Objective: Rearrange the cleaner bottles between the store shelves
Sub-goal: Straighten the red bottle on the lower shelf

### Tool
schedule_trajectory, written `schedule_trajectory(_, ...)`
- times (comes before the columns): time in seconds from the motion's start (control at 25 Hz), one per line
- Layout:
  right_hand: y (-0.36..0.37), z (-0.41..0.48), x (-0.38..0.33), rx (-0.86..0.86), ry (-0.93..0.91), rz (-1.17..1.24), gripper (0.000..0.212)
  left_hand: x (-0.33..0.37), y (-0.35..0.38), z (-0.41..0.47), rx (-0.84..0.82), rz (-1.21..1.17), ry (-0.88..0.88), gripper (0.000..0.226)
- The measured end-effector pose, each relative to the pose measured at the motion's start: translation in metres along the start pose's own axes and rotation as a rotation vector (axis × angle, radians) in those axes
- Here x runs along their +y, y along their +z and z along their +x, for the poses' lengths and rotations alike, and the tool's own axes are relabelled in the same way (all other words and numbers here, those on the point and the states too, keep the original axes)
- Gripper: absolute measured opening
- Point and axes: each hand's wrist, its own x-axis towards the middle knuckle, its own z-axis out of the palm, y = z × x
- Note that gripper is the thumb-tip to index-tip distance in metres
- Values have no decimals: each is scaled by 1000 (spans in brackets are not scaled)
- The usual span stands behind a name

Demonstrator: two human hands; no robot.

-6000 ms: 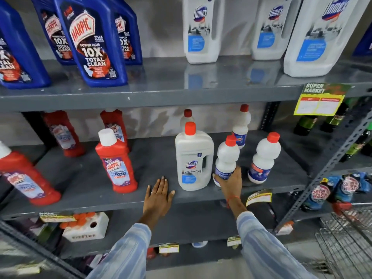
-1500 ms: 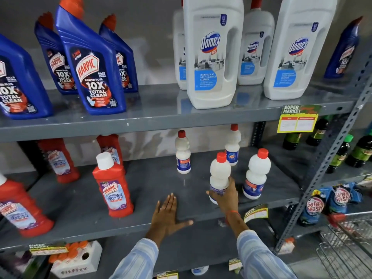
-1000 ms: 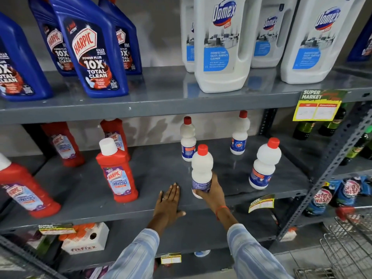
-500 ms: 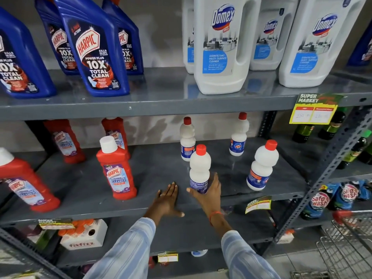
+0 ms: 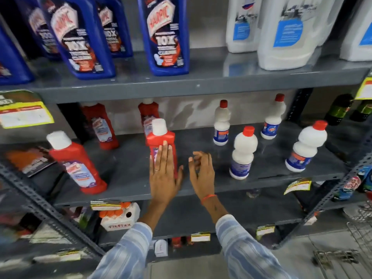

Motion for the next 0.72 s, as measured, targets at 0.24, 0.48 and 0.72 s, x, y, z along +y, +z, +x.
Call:
schedule_trajectory(0.24, 75, 5, 21, -425, 356, 39, 71, -126, -18, -37, -475, 65, -113, 106)
schedule_trajectory(0.48, 93, 7, 30, -531, 433, 28, 78, -182, -6, -68, -731, 159, -150, 114)
schedule_trajectory(0.72, 130, -14, 17, -619, 385, 27, 76, -179, -7, -66, -670, 185, -137, 96)
